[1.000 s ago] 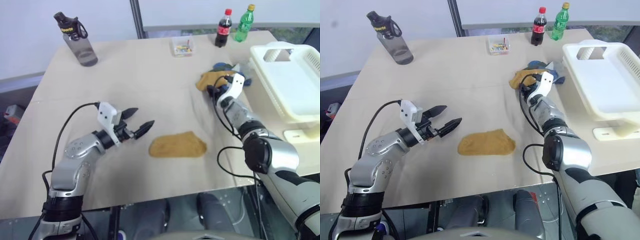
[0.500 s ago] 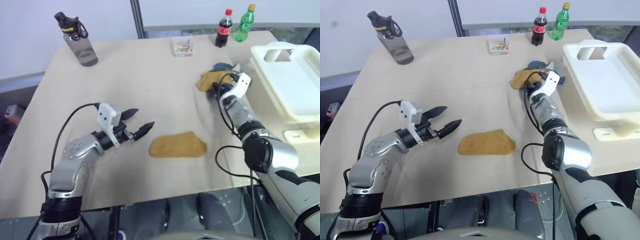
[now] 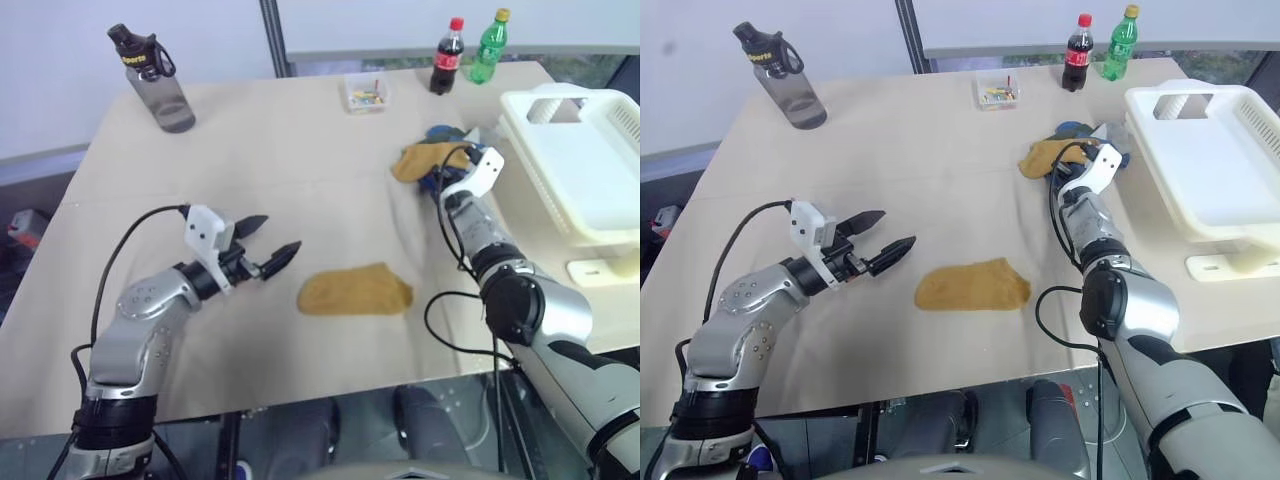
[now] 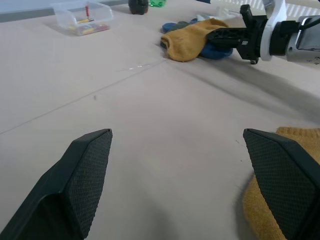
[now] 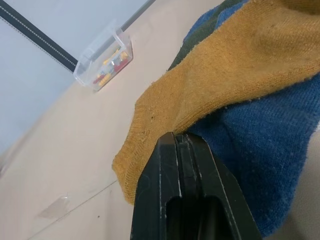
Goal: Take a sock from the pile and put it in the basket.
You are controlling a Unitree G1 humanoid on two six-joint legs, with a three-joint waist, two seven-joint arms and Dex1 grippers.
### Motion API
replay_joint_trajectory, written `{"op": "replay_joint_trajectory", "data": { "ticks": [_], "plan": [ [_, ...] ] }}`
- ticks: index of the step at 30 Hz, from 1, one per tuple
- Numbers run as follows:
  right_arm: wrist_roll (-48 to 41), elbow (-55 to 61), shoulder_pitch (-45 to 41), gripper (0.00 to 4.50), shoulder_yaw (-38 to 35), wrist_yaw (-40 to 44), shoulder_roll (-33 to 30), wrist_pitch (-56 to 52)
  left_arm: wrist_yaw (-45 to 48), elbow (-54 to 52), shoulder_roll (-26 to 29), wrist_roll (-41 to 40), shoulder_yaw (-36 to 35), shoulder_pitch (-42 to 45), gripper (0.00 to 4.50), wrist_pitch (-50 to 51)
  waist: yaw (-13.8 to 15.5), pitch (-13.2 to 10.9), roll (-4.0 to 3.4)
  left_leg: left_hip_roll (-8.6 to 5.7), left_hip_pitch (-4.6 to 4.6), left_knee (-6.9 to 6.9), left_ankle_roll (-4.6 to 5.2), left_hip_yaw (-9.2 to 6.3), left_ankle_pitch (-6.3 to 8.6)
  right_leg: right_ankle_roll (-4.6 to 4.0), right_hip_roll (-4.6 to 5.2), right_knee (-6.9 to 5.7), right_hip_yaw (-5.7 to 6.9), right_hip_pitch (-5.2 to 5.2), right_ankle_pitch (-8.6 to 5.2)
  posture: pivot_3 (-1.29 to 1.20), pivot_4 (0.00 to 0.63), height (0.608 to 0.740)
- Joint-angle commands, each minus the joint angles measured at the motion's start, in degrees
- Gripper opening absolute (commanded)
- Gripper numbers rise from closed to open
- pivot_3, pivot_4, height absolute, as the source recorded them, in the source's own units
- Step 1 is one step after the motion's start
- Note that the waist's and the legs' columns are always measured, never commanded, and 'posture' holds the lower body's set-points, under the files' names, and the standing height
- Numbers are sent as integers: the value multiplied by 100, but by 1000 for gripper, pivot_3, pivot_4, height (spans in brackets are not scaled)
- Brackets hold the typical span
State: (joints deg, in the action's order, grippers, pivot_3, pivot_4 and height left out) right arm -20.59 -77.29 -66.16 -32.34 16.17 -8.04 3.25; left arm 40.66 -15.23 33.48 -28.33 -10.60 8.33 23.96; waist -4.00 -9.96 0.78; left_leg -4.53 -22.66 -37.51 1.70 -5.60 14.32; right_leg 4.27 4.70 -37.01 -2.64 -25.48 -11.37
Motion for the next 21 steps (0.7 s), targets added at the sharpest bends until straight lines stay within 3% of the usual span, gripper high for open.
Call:
{"op": "replay_joint_trajectory", "data": {
  "ticks": [1, 14, 18, 21],
  "plan": [
    [-24, 128, -53, 32, -3, 206, -5, 161, -74, -296, 17, -75, -78, -8, 4500, 39, 0, 0, 0, 0, 0, 0, 0, 0, 0, 0, 0, 0, 0, 0, 0, 0, 150, 740],
    [-357, 725, 246, 32, 92, 1688, 250, -112, -18, 17, -223, 0, 223, 324, 4500, -33, -7, 0, 0, 0, 0, 0, 0, 0, 0, 0, 0, 0, 0, 0, 0, 0, 150, 740],
    [-494, 1645, 764, 32, 371, 2075, 577, -587, 1, 125, -297, 35, 273, 410, 4500, -68, -1, 0, 0, 1, 0, 0, 0, -2, 0, 0, -1, -1, 0, -1, 0, 0, 150, 740],
    [-693, 3041, 1520, 32, 719, 2030, 894, -1287, 43, 210, -340, 43, 311, 465, 4500, -94, 7, 1, -1, 2, 0, -1, 0, -7, 0, 0, 0, -3, 4, -1, 0, 0, 150, 740]
  ]
}}
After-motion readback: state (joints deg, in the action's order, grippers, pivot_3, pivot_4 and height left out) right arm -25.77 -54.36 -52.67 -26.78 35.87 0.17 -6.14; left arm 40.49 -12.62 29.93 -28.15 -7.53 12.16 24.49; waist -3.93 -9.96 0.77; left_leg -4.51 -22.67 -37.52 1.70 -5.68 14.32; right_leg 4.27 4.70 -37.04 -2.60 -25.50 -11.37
